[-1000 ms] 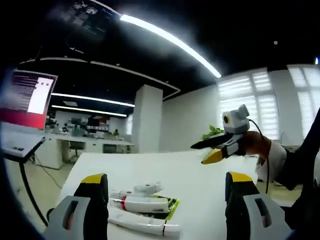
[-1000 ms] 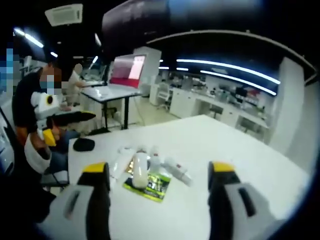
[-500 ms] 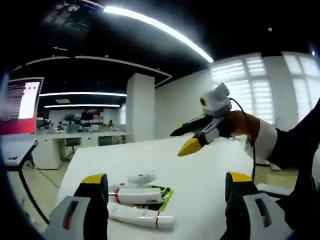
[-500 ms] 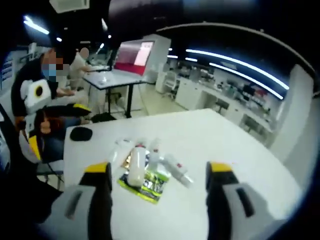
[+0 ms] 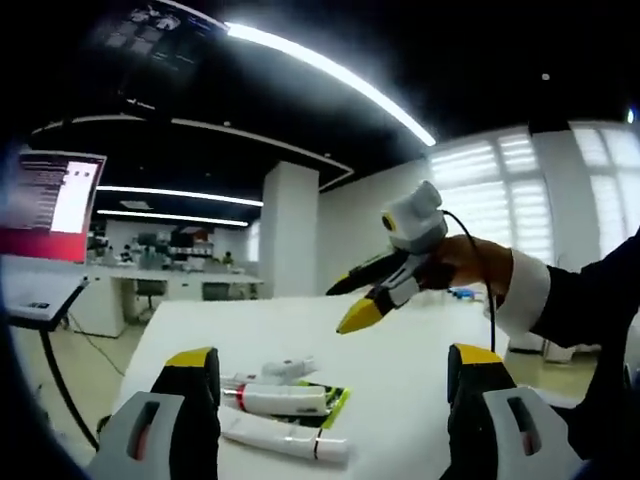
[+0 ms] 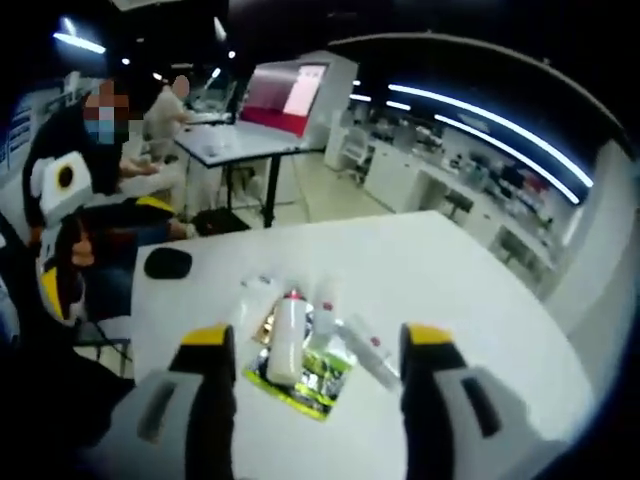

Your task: Arrange the skincare products in the storage area until every visible bottle or jar stands upright without overlapping.

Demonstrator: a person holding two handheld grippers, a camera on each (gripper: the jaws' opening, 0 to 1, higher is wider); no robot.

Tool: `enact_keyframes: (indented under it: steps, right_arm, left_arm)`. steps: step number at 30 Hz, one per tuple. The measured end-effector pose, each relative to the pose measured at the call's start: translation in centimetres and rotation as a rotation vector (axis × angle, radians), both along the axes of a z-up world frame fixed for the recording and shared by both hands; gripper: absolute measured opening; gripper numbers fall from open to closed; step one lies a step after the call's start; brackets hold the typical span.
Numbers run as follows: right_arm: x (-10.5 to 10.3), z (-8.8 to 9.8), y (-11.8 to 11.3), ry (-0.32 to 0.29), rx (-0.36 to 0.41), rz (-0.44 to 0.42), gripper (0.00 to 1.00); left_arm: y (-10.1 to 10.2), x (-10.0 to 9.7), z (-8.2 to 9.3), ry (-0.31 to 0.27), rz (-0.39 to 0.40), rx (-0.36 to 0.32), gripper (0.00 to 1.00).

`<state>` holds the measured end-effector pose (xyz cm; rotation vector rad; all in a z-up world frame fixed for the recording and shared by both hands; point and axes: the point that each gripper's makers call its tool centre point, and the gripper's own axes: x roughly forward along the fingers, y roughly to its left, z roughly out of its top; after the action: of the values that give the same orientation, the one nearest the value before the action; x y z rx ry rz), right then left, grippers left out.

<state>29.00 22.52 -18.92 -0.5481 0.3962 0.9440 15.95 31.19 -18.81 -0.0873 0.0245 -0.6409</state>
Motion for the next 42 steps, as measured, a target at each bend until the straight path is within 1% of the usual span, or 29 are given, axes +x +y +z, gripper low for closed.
enact_keyframes:
  steps: [2, 4, 7, 9, 11, 13, 15, 18, 20, 21, 23, 25, 28, 29, 31, 34, 36, 39, 40, 41, 42]
  right_arm:
    - [0.3, -0.1, 0.8, 0.004, -0.010, 0.013, 0.66]
    - [0.8, -0.5, 1.7, 0.030, -0.018, 0.026, 0.66]
    - [1.3, -1.2, 2.7, 0.062, -0.039, 0.042, 0.66]
    - [1.4, -1.7, 3.2, 0.078, -0.053, 0.054, 0.67]
    - [1.7, -2.1, 3.6, 0.098, -0.058, 0.053, 0.66]
    - [1.6, -2.4, 4.1, 0.116, -0.071, 0.064, 0.67]
    - [1.8, -2.6, 4.6, 0.130, -0.073, 0.070, 0.68]
    - [1.8, -3.4, 5.2, 0.166, -0.075, 0.079, 0.67]
    - [2.0, -3.8, 5.5, 0.181, -0.083, 0.081, 0.67]
    - [2.1, -4.0, 5.7, 0.184, -0.089, 0.083, 0.67]
    - [2.3, -4.3, 5.9, 0.185, -0.098, 0.088, 0.67]
    - [2.6, -4.6, 6.3, 0.186, -0.118, 0.111, 0.64]
    - [3.3, -5.1, 6.6, 0.187, -0.143, 0.106, 0.62]
    - [3.5, -5.2, 6.7, 0.180, -0.158, 0.111, 0.62]
    - [3.4, -5.5, 6.9, 0.145, -0.196, 0.145, 0.62]
    - [3.0, -5.9, 7.4, 0.148, -0.202, 0.155, 0.62]
    - [2.6, -6.1, 7.7, 0.160, -0.200, 0.165, 0.62]
    - [2.7, -6.3, 8.3, 0.158, -0.185, 0.164, 0.59]
    - [2.8, -6.3, 8.4, 0.155, -0.184, 0.160, 0.58]
    - [2.9, -6.5, 8.6, 0.156, -0.186, 0.158, 0.58]
    - [2.9, -6.6, 8.6, 0.161, -0.190, 0.156, 0.58]
  left_arm:
    - [0.2, 0.0, -0.4, 0.015, 0.005, 0.023, 0.97]
    - [0.4, 0.2, -0.8, 0.036, 0.010, 0.035, 0.96]
    - [0.3, 0.3, -1.8, 0.072, 0.000, 0.071, 0.97]
    - [0.1, 0.3, -2.7, 0.091, -0.015, 0.123, 0.97]
    - [0.1, 0.4, -3.5, 0.114, -0.015, 0.159, 0.97]
    - [0.0, 0.5, -3.8, 0.121, -0.022, 0.171, 0.98]
    - [0.0, 0.4, -3.8, 0.122, -0.028, 0.163, 0.99]
    - [0.0, 0.4, -3.6, 0.122, -0.033, 0.148, 0.99]
    - [0.0, 0.5, -3.5, 0.118, -0.028, 0.141, 0.99]
    - [0.0, 0.6, -3.4, 0.117, -0.022, 0.127, 0.99]
    - [0.3, 0.9, -3.1, 0.118, 0.004, 0.090, 0.99]
    - [0.5, 1.0, -3.0, 0.109, 0.013, 0.088, 0.99]
    - [0.5, 0.9, -2.7, 0.094, 0.012, 0.087, 0.99]
    - [0.4, 0.8, -2.5, 0.087, 0.009, 0.087, 0.99]
    - [0.2, 0.7, -2.1, 0.069, 0.004, 0.088, 0.99]
    - [-0.1, 0.7, -1.8, 0.048, 0.001, 0.082, 0.99]
    - [-0.4, 0.7, -1.9, 0.047, -0.006, 0.099, 0.99]
    - [-0.6, 0.6, -1.8, 0.040, -0.013, 0.105, 0.99]
    - [-0.5, 0.7, -1.3, 0.023, 0.001, 0.083, 0.99]
    - [-0.1, 1.0, -0.4, -0.013, 0.031, 0.042, 0.99]
    - [0.0, 1.1, -0.2, -0.021, 0.042, 0.026, 0.99]
